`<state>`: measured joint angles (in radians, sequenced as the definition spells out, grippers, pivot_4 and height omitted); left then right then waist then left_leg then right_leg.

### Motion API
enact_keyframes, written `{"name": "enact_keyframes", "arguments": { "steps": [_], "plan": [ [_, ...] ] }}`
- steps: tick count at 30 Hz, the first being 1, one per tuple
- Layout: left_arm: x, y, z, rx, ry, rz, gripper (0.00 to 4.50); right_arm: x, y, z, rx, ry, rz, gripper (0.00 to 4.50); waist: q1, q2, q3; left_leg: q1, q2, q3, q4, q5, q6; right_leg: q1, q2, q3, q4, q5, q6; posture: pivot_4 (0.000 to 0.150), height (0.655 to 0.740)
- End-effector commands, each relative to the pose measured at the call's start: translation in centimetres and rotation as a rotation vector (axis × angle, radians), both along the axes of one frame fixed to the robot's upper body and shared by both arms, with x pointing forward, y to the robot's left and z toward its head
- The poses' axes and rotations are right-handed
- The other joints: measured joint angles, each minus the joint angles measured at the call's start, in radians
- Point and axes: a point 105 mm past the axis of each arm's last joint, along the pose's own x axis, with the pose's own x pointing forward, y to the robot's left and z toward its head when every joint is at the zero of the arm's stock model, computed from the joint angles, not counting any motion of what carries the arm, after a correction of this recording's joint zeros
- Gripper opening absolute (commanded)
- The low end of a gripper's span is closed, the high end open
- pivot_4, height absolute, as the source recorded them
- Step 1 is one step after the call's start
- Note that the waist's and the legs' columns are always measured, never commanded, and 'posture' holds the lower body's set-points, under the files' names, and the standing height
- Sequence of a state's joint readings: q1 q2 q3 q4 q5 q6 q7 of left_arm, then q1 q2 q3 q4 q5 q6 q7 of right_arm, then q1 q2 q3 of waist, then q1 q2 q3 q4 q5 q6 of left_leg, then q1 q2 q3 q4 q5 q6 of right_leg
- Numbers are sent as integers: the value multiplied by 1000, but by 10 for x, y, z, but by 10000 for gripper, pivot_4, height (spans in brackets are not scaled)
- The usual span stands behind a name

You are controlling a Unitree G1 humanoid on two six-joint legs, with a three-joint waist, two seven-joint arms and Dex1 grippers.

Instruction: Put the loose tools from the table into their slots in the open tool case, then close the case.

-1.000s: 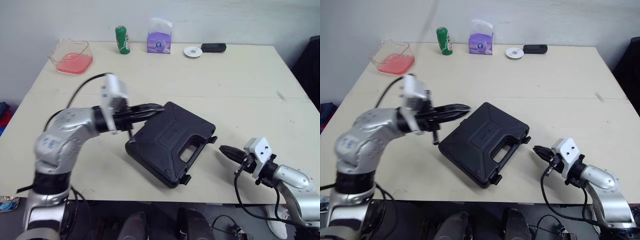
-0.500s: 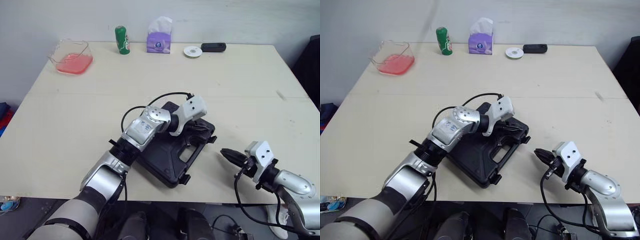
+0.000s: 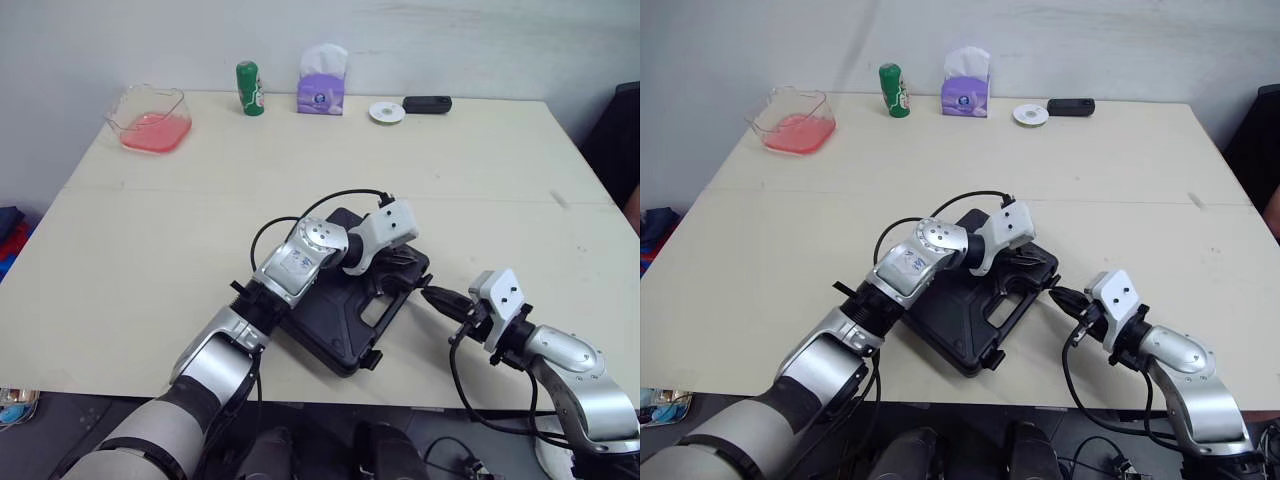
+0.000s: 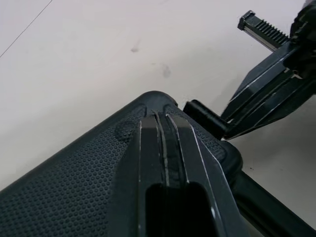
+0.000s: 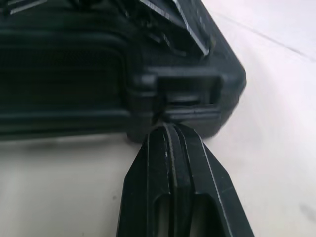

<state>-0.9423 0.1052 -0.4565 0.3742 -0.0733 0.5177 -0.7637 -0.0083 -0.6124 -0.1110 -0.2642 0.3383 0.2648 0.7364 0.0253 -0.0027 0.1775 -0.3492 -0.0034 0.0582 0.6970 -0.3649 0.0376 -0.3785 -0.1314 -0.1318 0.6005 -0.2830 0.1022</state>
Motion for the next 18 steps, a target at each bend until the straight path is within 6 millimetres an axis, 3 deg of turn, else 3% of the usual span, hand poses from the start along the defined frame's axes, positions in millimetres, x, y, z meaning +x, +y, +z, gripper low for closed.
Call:
{"name": "enact_keyframes", "arguments": {
  "steps": [1,8,18],
  "plan": [
    [-3,28,-65,197,166,85,35,5,4,12,8,-60,4,108,0,0,0,1,0,0,0,0,0,1,0,0,0,0,0,1500,7400],
    [0,32,-63,204,182,111,35,11,12,23,11,-106,41,108,-5,1,-1,5,1,0,-2,-1,-1,4,0,0,-5,0,0,1500,7400],
    [-5,39,-74,255,218,99,35,18,25,22,-4,-98,93,108,-21,-2,-4,12,3,4,-7,-1,-2,6,0,2,-5,-1,-2,1500,7400]
  ]
}}
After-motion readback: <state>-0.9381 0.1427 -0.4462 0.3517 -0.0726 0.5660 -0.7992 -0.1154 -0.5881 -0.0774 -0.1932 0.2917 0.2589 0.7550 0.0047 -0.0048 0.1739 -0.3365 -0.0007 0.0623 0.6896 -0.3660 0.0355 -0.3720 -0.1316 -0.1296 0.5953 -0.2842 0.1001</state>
